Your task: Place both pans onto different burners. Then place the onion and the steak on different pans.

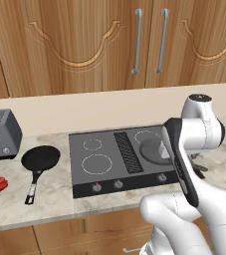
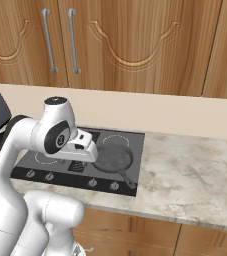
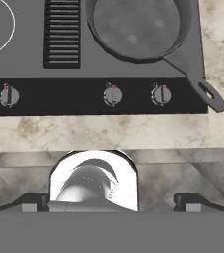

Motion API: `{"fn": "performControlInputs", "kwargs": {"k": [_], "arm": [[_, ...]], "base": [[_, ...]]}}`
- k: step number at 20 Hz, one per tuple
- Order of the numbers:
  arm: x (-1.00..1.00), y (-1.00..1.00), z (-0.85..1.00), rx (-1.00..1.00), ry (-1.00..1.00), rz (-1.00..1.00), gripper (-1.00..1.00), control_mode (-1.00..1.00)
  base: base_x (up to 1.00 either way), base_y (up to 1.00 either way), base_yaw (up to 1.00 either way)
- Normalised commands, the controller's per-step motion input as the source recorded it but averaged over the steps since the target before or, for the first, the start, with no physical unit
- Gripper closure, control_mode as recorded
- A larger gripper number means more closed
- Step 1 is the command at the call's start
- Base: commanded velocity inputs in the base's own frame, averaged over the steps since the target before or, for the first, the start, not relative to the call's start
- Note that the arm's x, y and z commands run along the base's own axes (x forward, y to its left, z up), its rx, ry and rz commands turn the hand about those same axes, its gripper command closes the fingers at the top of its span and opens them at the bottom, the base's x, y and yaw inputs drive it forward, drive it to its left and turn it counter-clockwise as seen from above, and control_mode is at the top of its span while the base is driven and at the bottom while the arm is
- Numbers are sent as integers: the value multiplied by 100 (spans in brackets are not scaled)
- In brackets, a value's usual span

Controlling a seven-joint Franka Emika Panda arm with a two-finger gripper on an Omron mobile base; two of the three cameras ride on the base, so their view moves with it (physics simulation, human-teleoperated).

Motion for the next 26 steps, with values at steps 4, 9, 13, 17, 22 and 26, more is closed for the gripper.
{"fn": "performControlInputs", "kwargs": {"k": [4, 9, 13, 17, 22, 26], "arm": [[0, 1, 0, 0, 0, 0, -100, 100], [0, 0, 0, 0, 0, 0, -100, 100], [0, 0, 0, 0, 0, 0, -100, 100], [0, 0, 0, 0, 0, 0, -100, 100], [0, 0, 0, 0, 0, 0, -100, 100], [0, 0, 0, 0, 0, 0, -100, 100]], "base": [[0, 5, 0], [-10, 46, 0], [-9, 81, 0], [-2, 87, -1], [0, 66, -1], [0, 50, 0]]}}
